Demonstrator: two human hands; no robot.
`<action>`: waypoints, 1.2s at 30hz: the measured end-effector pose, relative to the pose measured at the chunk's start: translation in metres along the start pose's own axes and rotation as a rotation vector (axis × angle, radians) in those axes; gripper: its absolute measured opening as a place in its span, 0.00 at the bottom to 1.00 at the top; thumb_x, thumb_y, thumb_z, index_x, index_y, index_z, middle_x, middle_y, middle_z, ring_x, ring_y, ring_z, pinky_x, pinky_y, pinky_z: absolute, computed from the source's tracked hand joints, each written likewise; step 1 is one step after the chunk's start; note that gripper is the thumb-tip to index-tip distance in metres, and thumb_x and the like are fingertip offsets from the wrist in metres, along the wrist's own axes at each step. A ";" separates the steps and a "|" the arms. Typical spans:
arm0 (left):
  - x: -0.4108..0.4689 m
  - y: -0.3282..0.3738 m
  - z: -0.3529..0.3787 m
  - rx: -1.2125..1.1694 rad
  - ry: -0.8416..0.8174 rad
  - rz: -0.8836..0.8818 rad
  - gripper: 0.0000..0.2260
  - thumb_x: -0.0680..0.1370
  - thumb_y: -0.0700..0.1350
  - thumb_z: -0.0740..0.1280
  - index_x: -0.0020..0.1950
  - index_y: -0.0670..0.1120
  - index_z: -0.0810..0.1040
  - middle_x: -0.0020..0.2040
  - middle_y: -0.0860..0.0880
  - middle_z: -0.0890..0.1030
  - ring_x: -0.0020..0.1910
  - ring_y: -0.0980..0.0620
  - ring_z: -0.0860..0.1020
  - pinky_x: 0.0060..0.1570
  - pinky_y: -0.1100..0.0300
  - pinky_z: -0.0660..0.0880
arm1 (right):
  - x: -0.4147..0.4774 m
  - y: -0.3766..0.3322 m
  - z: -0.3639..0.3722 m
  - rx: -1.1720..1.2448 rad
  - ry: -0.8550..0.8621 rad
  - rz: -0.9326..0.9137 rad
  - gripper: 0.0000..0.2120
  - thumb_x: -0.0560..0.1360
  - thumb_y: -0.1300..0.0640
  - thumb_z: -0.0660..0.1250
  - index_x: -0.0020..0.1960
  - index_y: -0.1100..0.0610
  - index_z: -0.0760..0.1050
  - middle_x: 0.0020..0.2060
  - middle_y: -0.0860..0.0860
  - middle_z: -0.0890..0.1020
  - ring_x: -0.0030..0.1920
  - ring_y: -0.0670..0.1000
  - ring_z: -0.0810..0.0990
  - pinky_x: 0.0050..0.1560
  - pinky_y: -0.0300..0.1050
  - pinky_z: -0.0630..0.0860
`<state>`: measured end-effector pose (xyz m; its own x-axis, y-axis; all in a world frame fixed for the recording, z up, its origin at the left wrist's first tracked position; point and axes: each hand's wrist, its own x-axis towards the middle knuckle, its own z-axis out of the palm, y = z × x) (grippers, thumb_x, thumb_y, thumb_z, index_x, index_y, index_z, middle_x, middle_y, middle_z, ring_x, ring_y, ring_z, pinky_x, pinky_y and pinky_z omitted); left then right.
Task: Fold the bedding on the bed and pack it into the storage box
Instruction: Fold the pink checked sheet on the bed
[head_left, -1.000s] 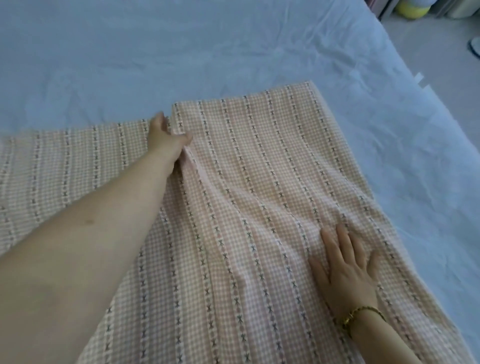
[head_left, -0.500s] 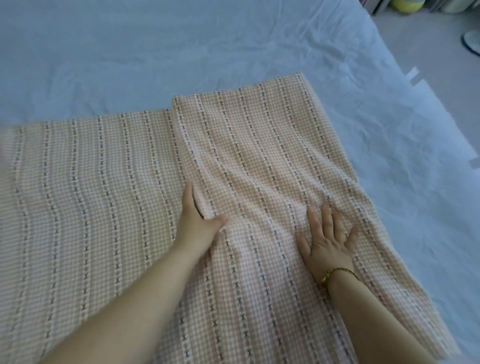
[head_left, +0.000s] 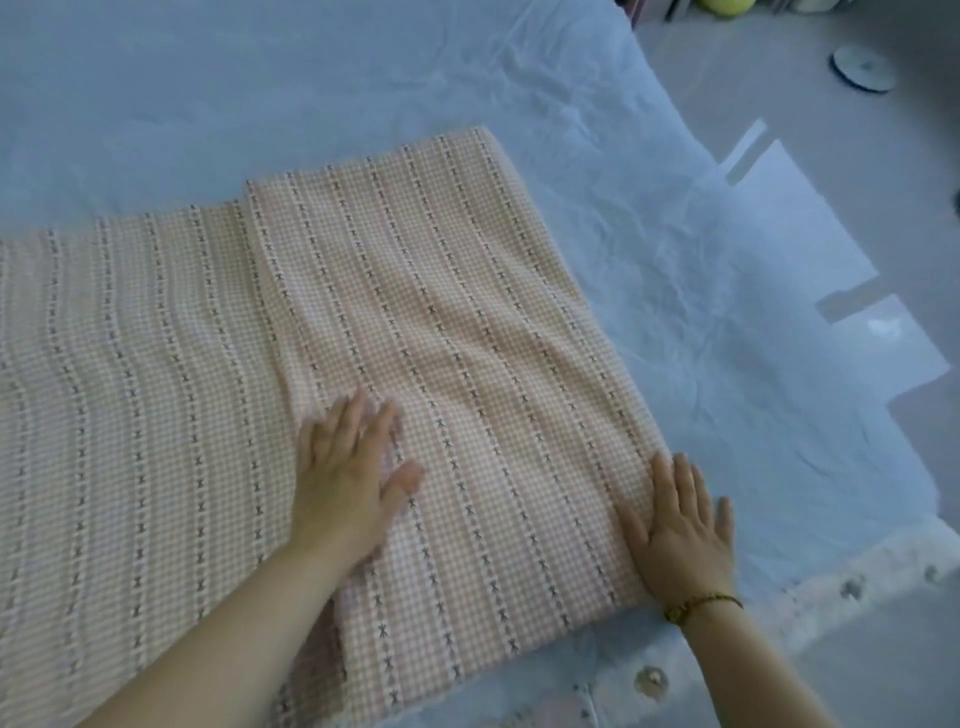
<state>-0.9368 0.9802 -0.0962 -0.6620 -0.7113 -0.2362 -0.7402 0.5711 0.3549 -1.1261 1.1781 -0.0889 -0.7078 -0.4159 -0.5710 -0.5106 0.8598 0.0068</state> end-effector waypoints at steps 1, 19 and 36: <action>-0.009 0.005 0.012 0.045 -0.093 0.018 0.47 0.63 0.72 0.28 0.76 0.49 0.42 0.73 0.52 0.37 0.74 0.52 0.38 0.61 0.61 0.22 | -0.002 0.003 0.000 0.001 0.009 0.014 0.31 0.79 0.41 0.43 0.74 0.53 0.32 0.75 0.51 0.36 0.75 0.50 0.36 0.72 0.51 0.33; 0.025 0.075 -0.018 -0.235 -0.015 -0.171 0.17 0.80 0.50 0.58 0.66 0.47 0.73 0.72 0.51 0.66 0.68 0.51 0.66 0.66 0.61 0.58 | 0.015 0.005 -0.033 0.671 0.006 -0.035 0.11 0.78 0.57 0.59 0.58 0.60 0.72 0.50 0.56 0.79 0.45 0.51 0.73 0.48 0.45 0.70; 0.140 0.199 0.026 -0.027 -0.315 -0.023 0.25 0.79 0.35 0.55 0.75 0.51 0.57 0.76 0.41 0.43 0.73 0.41 0.58 0.69 0.55 0.59 | -0.038 0.019 -0.025 0.332 -0.026 -0.329 0.32 0.80 0.61 0.50 0.74 0.42 0.36 0.70 0.44 0.65 0.57 0.51 0.74 0.45 0.41 0.67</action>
<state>-1.1802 1.0046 -0.0819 -0.6524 -0.5590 -0.5117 -0.7545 0.5424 0.3694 -1.1216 1.2029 -0.0462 -0.5199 -0.6786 -0.5189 -0.5195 0.7333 -0.4386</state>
